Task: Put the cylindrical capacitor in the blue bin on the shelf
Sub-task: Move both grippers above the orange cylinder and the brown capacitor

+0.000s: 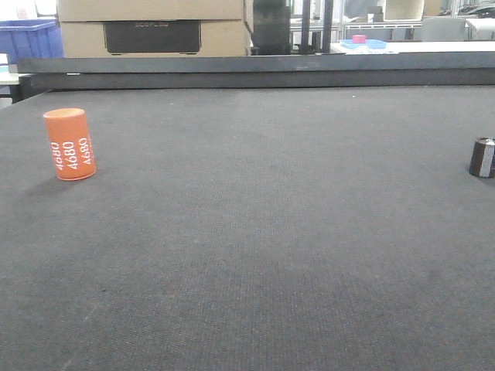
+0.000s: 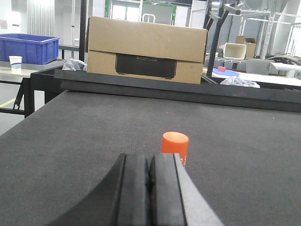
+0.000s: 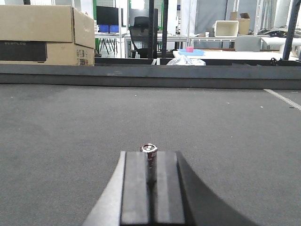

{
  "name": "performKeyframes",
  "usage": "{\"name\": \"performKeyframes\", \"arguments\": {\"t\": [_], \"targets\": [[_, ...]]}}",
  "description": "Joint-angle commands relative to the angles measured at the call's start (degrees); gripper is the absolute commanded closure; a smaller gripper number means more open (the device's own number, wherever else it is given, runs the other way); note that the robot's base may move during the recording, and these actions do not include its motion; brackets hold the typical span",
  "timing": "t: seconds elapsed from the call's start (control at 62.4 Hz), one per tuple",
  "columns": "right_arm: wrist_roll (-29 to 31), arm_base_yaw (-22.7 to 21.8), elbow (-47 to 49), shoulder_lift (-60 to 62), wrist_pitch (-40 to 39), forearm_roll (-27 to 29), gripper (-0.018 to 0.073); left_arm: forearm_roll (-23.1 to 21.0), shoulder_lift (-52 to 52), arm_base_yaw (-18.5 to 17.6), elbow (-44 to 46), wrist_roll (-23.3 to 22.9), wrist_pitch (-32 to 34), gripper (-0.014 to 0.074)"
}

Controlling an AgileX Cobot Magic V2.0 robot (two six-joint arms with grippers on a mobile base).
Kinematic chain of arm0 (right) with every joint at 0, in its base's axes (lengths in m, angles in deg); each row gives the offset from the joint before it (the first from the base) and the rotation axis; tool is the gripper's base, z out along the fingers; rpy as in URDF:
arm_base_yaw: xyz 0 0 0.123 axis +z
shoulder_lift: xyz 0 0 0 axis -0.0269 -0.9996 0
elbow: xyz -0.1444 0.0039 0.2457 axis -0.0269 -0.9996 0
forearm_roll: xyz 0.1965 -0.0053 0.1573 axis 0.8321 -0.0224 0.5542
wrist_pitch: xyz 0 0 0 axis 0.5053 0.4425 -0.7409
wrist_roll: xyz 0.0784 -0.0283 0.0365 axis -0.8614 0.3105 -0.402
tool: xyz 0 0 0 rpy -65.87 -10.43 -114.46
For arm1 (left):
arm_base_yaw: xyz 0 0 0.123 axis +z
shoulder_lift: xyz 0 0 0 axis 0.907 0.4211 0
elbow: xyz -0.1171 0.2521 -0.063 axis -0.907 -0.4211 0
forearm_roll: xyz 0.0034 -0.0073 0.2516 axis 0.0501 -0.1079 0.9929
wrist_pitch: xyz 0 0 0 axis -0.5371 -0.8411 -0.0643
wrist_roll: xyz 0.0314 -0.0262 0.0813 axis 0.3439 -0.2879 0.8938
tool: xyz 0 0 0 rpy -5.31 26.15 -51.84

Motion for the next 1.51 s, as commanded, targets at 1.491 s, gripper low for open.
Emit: {"name": "performKeyframes", "arguments": {"t": [1.491], "targets": [[0.3, -0.3, 29.3, -24.4, 18.5, -0.1, 0.0727, -0.5, 26.8, 0.1, 37.1, 0.0, -35.1, 0.0707]]}}
